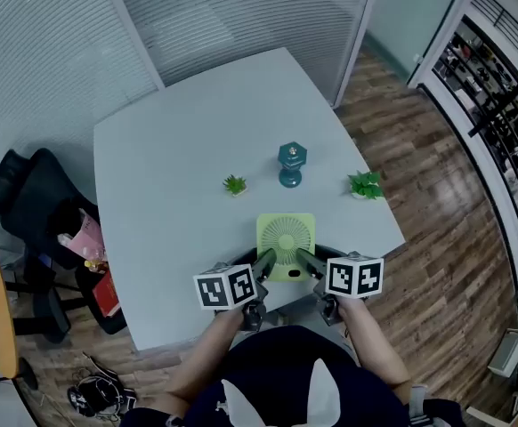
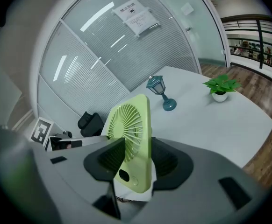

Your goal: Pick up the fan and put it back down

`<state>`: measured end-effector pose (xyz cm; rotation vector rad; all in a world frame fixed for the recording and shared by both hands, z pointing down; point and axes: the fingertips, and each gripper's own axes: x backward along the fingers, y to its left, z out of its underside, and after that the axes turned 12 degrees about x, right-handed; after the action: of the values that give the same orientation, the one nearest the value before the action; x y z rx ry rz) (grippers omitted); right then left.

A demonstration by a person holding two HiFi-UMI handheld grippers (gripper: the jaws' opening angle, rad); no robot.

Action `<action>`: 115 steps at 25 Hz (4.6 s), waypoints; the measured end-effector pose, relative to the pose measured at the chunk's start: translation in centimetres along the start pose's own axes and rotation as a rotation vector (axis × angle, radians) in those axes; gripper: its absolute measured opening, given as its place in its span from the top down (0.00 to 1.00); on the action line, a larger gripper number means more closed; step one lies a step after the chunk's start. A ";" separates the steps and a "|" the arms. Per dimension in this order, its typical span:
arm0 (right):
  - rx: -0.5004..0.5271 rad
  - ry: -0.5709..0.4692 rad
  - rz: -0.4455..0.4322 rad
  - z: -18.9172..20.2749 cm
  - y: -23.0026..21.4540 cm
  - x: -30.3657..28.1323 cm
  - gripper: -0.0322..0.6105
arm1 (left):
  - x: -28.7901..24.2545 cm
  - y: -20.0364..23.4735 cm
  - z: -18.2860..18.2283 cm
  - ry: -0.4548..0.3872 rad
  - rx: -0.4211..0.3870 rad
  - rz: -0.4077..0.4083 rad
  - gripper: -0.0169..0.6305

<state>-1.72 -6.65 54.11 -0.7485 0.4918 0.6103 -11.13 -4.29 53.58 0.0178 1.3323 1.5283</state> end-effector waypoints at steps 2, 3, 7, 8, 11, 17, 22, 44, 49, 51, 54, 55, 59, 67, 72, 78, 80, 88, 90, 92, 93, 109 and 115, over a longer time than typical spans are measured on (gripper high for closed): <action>-0.018 -0.005 0.021 0.3 -0.9 0.5 0.68 | -0.7 -0.6 0.2 0.021 -0.016 0.010 0.69; -0.027 -0.005 0.033 0.6 -1.3 0.7 0.68 | -1.0 -0.8 0.4 0.031 -0.023 0.015 0.69; -0.053 -0.031 0.058 0.6 -2.3 1.8 0.67 | -2.1 -1.8 1.0 0.069 -0.045 0.028 0.69; -0.058 -0.034 0.065 0.7 -2.5 2.0 0.68 | -2.3 -2.0 1.2 0.077 -0.051 0.031 0.69; -0.073 -0.049 0.081 0.6 -3.3 2.5 0.68 | -3.2 -2.5 1.4 0.098 -0.066 0.040 0.69; -0.105 -0.051 0.107 0.9 -4.8 3.3 0.68 | -4.5 -3.5 1.9 0.133 -0.088 0.049 0.69; -0.129 -0.039 0.111 1.1 -5.8 3.2 0.67 | -5.7 -3.5 2.5 0.173 -0.100 0.027 0.69; -0.224 0.021 0.143 3.0 -9.5 1.4 0.67 | -10.0 -1.9 3.7 0.298 -0.104 -0.020 0.69; -0.232 0.032 0.146 3.2 -10.2 1.2 0.67 | -10.6 -1.8 3.9 0.312 -0.092 -0.026 0.69; -0.235 0.036 0.144 3.3 -10.4 1.1 0.67 | -10.8 -1.7 4.0 0.313 -0.088 -0.032 0.69; -0.239 0.042 0.141 3.6 -10.8 0.9 0.67 | -11.2 -1.5 4.3 0.316 -0.082 -0.042 0.69; -0.241 0.044 0.140 3.7 -10.9 0.8 0.67 | -11.3 -1.4 4.3 0.317 -0.080 -0.046 0.69; -0.247 0.051 0.140 4.0 -11.4 0.4 0.67 | -11.8 -1.0 4.6 0.323 -0.077 -0.060 0.69; -0.273 0.066 0.141 5.0 -12.3 -0.4 0.67 | -12.7 -0.1 5.3 0.345 -0.071 -0.086 0.69; -0.291 0.079 0.137 5.8 -13.0 -1.0 0.67 | -13.3 0.6 5.8 0.357 -0.060 -0.112 0.69; -0.322 0.082 0.139 6.5 -14.0 -1.7 0.66 | -14.4 1.2 6.3 0.379 -0.060 -0.130 0.69; -0.328 0.084 0.141 6.8 -14.3 -1.9 0.66 | -14.7 1.5 6.4 0.386 -0.062 -0.131 0.69; -0.322 0.104 0.167 7.8 -15.2 -2.6 0.67 | -15.6 2.4 7.2 0.414 -0.063 -0.149 0.69; -0.323 0.101 0.169 8.0 -15.4 -2.8 0.67 | -15.8 2.6 7.3 0.417 -0.058 -0.151 0.69; -0.322 0.101 0.171 8.1 -15.5 -2.9 0.67 | -15.9 2.8 7.4 0.420 -0.054 -0.152 0.69; -0.323 0.102 0.173 8.1 -15.5 -3.0 0.67 | -16.0 2.9 7.4 0.421 -0.054 -0.154 0.69; -0.326 0.095 0.196 9.1 -16.1 -3.9 0.67 | -16.6 4.2 8.0 0.429 -0.040 -0.154 0.69; -0.313 0.074 0.186 9.4 -16.0 -3.9 0.67 | -16.6 4.4 8.4 0.422 -0.049 -0.130 0.69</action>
<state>7.95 -10.19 70.09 -1.0323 0.5445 0.8475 -1.71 -8.90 69.55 -0.4354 1.5882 1.5025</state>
